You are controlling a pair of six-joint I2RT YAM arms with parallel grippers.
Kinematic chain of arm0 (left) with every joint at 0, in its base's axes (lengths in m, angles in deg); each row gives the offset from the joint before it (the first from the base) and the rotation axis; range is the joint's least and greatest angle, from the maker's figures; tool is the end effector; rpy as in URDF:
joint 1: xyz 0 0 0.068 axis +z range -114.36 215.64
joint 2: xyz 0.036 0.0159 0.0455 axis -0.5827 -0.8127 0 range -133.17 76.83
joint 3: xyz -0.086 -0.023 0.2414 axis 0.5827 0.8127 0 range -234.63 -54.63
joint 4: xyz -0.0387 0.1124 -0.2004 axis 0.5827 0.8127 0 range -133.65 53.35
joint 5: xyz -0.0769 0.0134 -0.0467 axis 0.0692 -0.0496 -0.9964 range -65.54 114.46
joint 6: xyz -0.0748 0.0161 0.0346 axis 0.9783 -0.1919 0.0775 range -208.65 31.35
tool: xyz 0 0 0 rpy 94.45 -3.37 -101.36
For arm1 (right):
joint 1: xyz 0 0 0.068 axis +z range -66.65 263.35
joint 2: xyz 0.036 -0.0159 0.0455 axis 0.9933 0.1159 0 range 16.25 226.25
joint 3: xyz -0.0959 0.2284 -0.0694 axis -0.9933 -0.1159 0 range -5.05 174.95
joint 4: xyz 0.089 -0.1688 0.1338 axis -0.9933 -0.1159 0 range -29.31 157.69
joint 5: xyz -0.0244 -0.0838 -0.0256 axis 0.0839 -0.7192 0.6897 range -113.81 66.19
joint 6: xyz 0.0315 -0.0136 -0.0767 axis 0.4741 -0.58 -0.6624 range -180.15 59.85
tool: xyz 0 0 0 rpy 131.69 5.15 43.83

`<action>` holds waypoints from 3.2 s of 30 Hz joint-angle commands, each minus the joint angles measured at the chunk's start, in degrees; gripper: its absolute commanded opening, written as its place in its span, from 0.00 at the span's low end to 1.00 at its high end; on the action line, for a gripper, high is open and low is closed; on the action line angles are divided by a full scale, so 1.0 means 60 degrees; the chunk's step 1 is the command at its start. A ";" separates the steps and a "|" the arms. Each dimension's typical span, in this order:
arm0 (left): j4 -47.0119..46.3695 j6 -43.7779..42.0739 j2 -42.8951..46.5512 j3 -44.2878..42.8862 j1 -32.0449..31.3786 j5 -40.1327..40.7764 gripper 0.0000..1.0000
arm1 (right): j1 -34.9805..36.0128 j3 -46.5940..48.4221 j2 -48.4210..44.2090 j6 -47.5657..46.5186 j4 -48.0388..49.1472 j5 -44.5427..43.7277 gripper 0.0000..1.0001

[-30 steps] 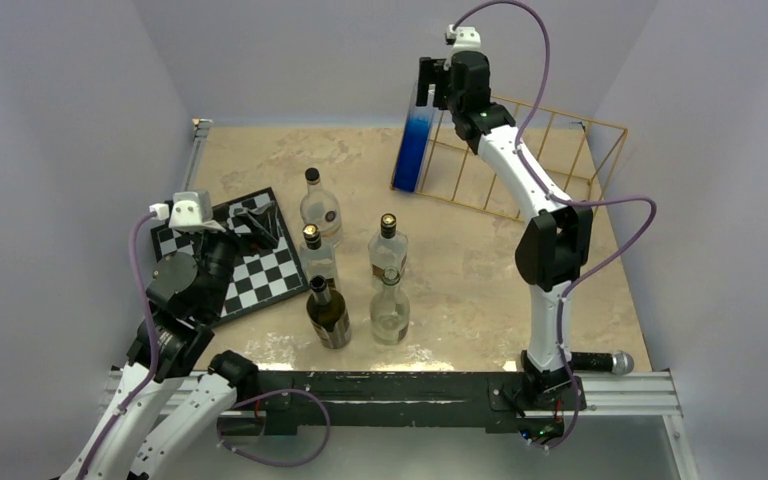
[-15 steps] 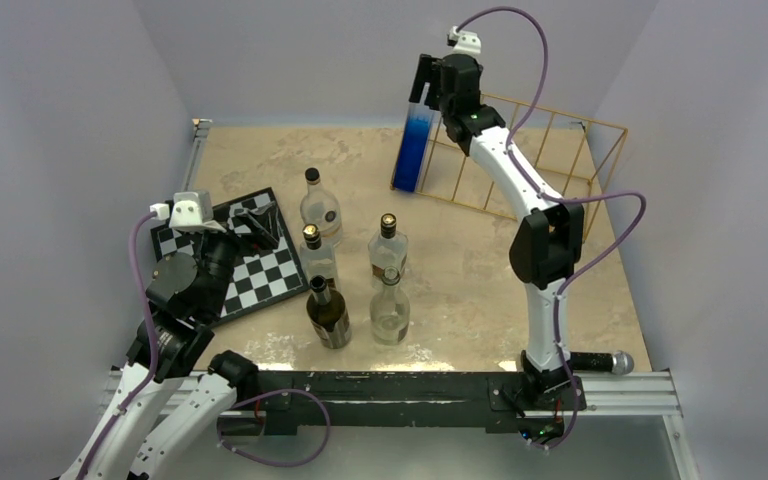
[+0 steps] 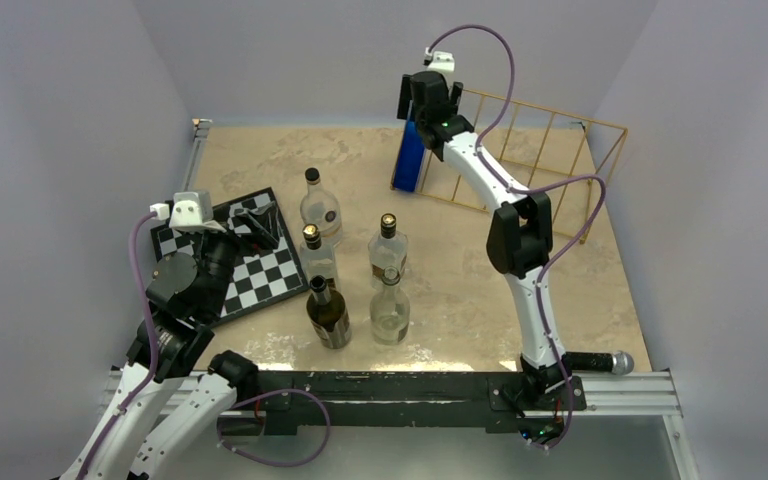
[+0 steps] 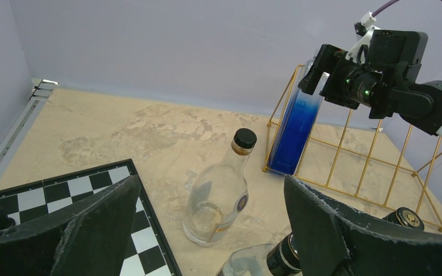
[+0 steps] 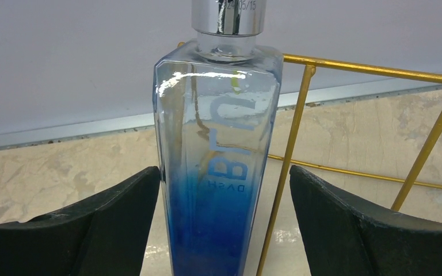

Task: Take the wine bottle off the wine rack

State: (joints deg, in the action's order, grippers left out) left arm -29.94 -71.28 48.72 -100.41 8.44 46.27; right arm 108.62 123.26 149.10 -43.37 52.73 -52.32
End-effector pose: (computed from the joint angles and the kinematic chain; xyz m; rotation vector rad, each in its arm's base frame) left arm 0.1275 -0.0349 0.3625 -0.1781 1.5056 -0.3386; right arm 0.5013 0.1978 0.2919 0.1931 1.8585 0.0303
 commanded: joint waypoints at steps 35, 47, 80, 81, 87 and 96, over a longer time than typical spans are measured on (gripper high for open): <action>-0.0469 -0.0075 -0.0104 -0.0122 -0.0040 0.0043 0.99 | 0.0294 -0.1096 -0.1261 -0.1662 0.3684 0.0120 0.25; -0.0469 -0.0096 -0.0027 -0.0111 -0.0042 0.0100 0.99 | 0.0295 -0.4037 -0.3011 -0.2631 0.6701 0.3170 0.13; -0.0466 -0.0111 -0.0191 -0.0094 -0.0047 0.0040 0.99 | -0.0092 -0.7103 -0.5107 -0.3713 0.9185 0.6661 0.00; -0.0462 -0.0111 -0.0191 -0.0098 -0.0047 0.0039 0.99 | -0.0168 -0.7068 -0.5006 -0.3718 0.9217 0.6558 0.00; -0.0469 -0.0096 -0.0183 -0.0097 -0.0051 -0.0002 0.99 | -0.0581 -0.6485 -0.4355 -0.3635 0.9222 0.6083 0.00; -0.0482 -0.0140 -0.0308 -0.0099 -0.0048 0.0033 0.99 | -0.0513 -0.4277 -0.2823 -0.3664 0.8474 0.4702 0.00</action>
State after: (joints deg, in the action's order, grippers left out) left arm -30.73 -71.30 47.45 -100.41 8.44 46.31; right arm 105.50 87.76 132.67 -62.63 92.57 -16.63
